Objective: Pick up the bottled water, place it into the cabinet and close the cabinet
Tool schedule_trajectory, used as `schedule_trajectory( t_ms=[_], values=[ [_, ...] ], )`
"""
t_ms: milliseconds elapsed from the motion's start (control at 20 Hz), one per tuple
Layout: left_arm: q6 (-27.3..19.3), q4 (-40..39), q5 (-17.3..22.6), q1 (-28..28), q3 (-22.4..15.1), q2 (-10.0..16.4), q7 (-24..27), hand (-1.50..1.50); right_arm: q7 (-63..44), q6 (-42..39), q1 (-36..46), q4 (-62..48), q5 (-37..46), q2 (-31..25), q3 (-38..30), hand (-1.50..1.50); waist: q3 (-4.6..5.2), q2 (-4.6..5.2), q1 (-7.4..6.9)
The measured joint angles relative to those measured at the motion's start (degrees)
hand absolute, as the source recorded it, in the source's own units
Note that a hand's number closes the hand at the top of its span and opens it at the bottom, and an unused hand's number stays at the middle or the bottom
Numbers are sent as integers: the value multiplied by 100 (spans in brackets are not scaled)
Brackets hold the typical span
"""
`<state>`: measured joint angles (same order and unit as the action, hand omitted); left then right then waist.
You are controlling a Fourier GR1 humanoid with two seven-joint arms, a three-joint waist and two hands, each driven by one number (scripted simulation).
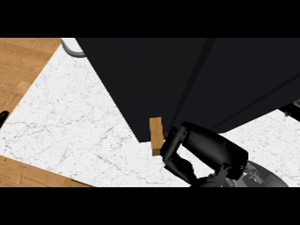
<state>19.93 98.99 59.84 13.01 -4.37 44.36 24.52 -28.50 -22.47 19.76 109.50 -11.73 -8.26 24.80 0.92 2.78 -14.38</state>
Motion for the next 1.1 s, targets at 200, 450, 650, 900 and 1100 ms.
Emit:
schedule_trajectory(
  t_ms=[200, 450, 650, 900, 1100],
  values=[
    [16, -65, 6, 26, 52, 2, 17, -150, -205, 660, 925, -879, 380, 485, -356, 150, -26, -40, 94],
    [74, -140, 10, 88, 107, -28, 72, -150, -194, 1574, 2025, -2000, 636, 727, -805, 150, -48, -64, 180],
    [115, -178, 43, 100, 147, -43, 86, -150, -174, 2060, 2416, -2559, 558, 830, -891, 150, -86, -106, 257],
    [158, -243, 68, 115, 178, -73, 101, -150, -131, 2643, 2679, -2935, 256, 830, -754, -150, -85, -158, 348],
    [223, -274, 79, 133, 200, -89, 120, -150, -71, 3011, 2837, -3156, 1, 830, -671, -150, -83, -185, 400]
  ],
)
